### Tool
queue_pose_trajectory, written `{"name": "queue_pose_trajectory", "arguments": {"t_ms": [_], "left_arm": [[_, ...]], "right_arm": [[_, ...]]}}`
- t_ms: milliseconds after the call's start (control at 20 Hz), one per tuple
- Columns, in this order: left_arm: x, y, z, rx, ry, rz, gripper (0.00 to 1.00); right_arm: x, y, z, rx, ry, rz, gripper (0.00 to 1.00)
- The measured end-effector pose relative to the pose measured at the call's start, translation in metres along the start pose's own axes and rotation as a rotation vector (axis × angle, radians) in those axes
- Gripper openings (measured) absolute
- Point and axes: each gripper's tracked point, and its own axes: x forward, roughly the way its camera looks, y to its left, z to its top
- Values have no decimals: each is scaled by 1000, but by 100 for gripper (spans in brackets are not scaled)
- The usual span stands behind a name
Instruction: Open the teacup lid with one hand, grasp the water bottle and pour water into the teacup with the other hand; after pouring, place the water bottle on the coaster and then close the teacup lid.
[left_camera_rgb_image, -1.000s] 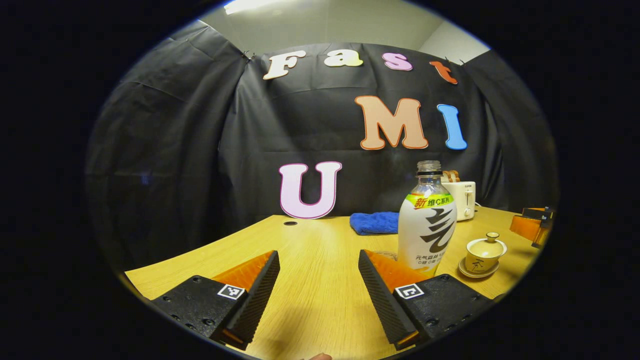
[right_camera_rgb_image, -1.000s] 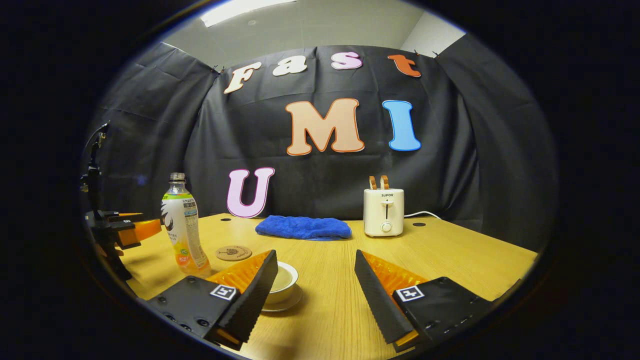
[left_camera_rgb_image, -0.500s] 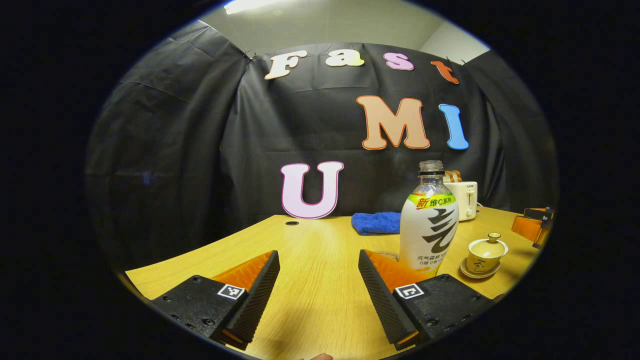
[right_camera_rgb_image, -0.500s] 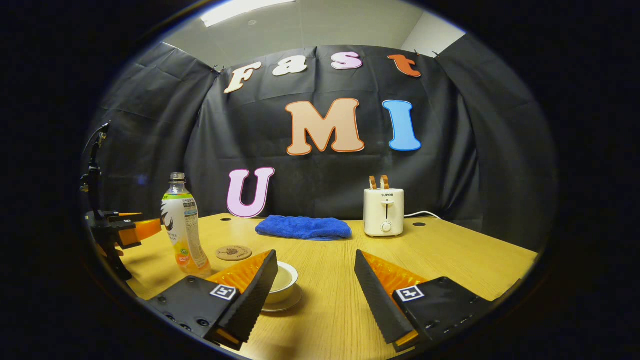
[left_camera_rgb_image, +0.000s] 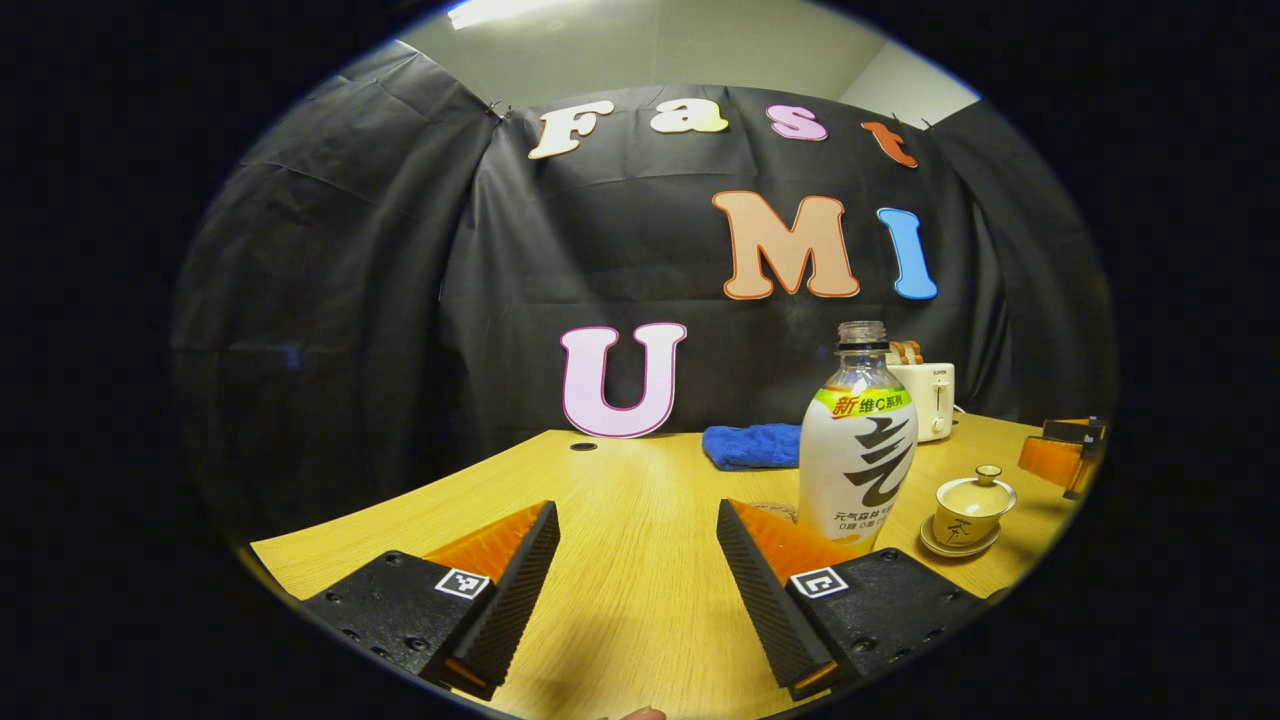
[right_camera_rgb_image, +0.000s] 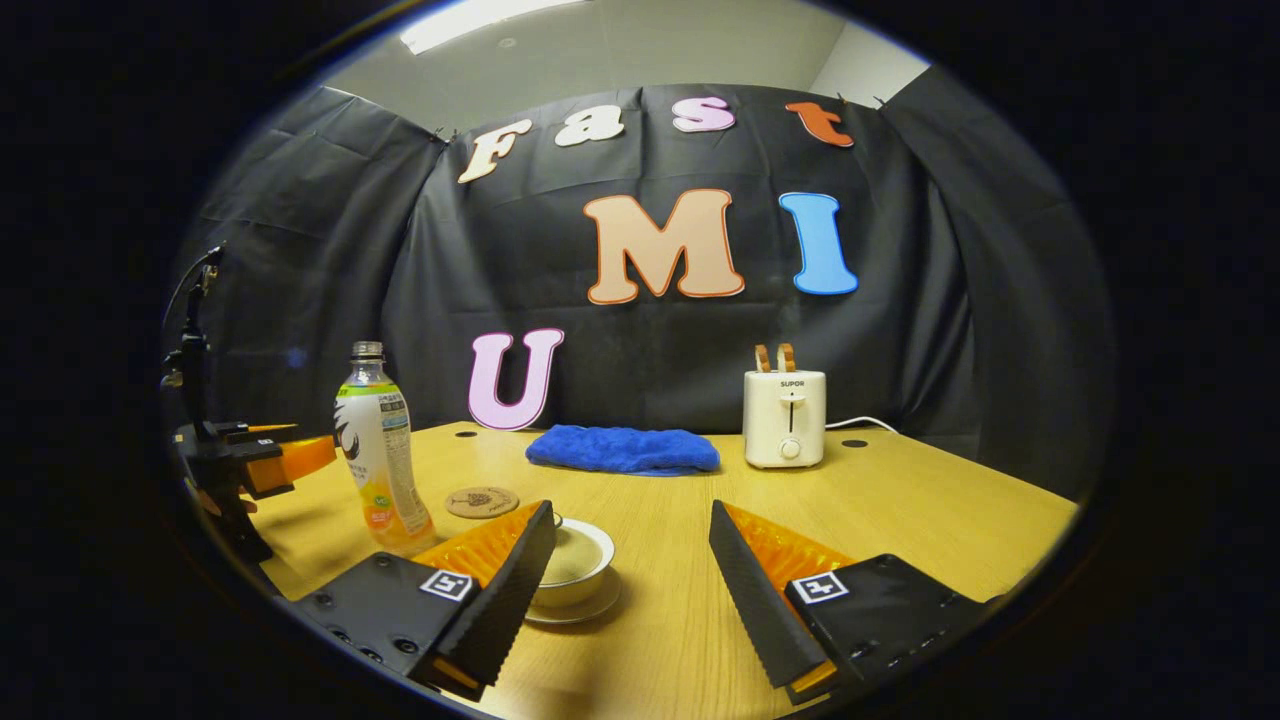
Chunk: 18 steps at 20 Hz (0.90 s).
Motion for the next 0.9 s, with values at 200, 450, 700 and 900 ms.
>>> {"name": "queue_pose_trajectory", "arguments": {"t_ms": [200,450,700,900], "left_arm": [[0,-1,0,-1,0,-5,93],[1,-2,0,-1,0,-9,93],[1,-3,0,-1,0,-12,93],[1,-6,0,-1,-2,-31,93]], "right_arm": [[3,14,12,-22,-2,33,99],[11,29,6,-35,48,72,99],[20,43,-2,-66,94,101,94],[27,56,-5,-91,114,129,90]]}}
